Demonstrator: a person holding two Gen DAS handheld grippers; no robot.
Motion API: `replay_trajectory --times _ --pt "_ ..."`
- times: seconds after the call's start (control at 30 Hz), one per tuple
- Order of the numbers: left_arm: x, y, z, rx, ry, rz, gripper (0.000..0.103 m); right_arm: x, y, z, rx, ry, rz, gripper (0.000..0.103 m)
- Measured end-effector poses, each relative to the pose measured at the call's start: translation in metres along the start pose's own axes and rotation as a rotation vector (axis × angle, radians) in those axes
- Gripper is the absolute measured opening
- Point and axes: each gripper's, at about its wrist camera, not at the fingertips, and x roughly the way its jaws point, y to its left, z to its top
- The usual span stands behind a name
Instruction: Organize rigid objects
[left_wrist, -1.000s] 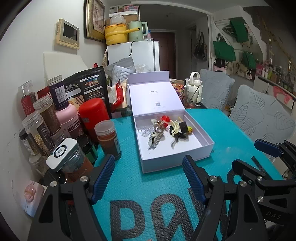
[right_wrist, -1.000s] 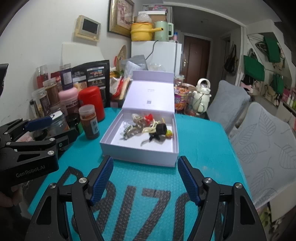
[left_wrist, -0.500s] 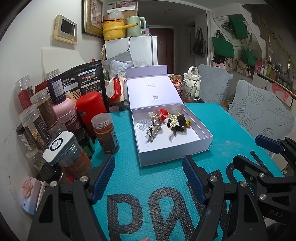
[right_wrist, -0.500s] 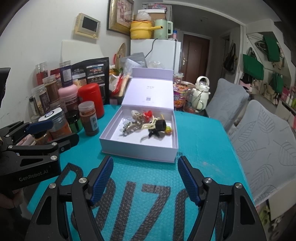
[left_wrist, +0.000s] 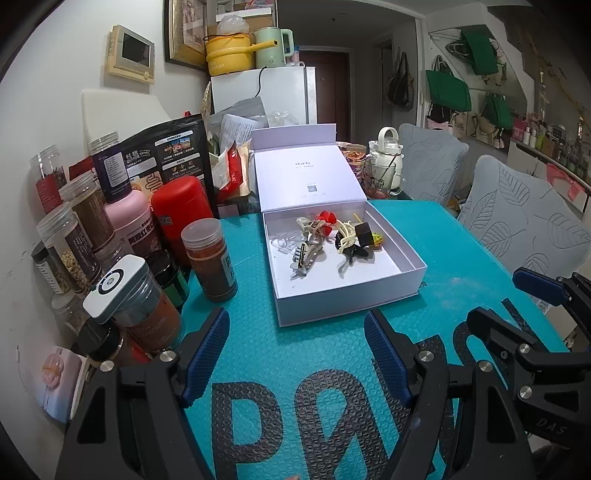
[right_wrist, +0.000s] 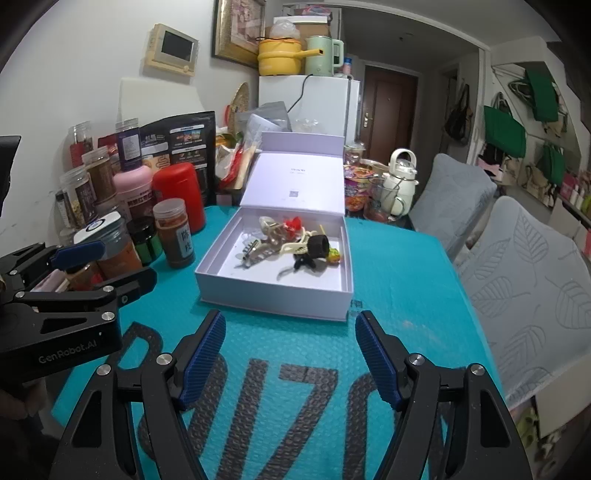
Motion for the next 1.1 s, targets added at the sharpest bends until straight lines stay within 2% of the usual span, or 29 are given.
replay_trajectory --times 1.1 --pt "-0.0003 -0.0067 0.0013 0.011 0.005 -0.004 0.075 0.0046 -0.0054 -0.0037 -0.001 0.008 -0.003 0.075"
